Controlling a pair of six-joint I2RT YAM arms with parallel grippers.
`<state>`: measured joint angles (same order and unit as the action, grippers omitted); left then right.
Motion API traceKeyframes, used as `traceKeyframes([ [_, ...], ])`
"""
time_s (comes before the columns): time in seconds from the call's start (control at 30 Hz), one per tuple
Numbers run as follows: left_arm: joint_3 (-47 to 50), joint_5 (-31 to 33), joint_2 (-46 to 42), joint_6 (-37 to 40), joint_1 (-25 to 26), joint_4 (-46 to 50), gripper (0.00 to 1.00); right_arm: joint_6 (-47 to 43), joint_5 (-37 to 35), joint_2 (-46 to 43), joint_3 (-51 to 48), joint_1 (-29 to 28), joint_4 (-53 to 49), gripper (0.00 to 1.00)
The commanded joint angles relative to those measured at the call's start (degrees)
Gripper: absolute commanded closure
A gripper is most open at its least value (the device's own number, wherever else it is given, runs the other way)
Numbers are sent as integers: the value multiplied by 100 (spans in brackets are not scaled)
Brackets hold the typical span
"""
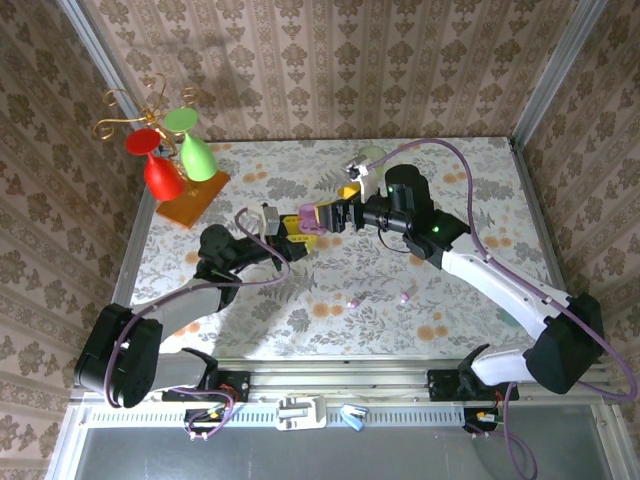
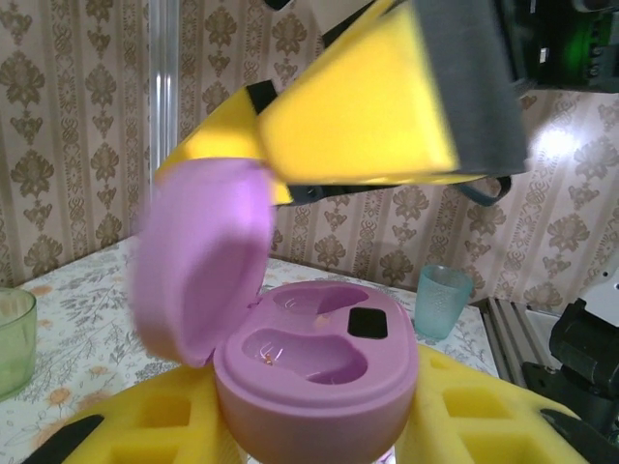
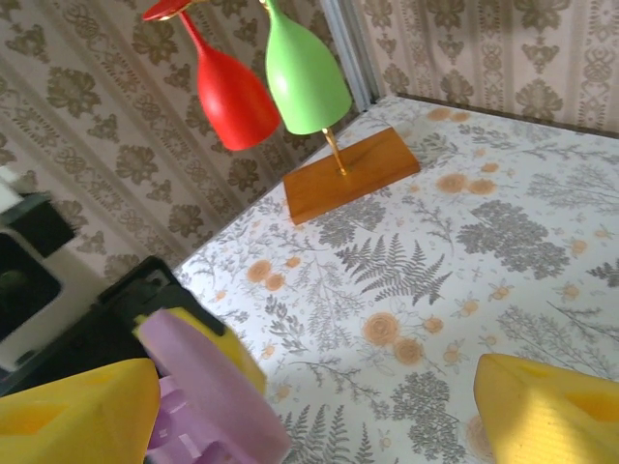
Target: Insert the wireless bluetooth earbuds into the charging case
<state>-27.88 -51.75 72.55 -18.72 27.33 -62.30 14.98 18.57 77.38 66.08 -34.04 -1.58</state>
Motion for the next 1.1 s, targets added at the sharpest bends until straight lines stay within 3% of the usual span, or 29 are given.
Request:
traceKeyframes([
  [0.0, -7, -174, -159, 169, 27, -274, 81, 60, -192, 69, 175, 38, -41, 15],
  [0.27, 40, -52, -162, 327, 7, -238, 82, 369, 276, -329, -71, 38, 382, 14],
  [0.47, 128, 290, -223, 597, -22, -241, 83, 700, -435, -1123, -695, 120, 398, 14],
  [0.63, 170, 489, -329, 916, -31, -103, 83, 1525, -1818, -1968, -1529, 400, -109, 14],
  [0.77, 225, 582, -391, 1051, -26, -28, 83, 2039, -1919, -2400, -2070, 770, -948, 15],
  [1.07, 286, 639, -404, 1107, -20, -68, 83, 2927, -1664, -2457, -2817, 890, -2313, 19],
])
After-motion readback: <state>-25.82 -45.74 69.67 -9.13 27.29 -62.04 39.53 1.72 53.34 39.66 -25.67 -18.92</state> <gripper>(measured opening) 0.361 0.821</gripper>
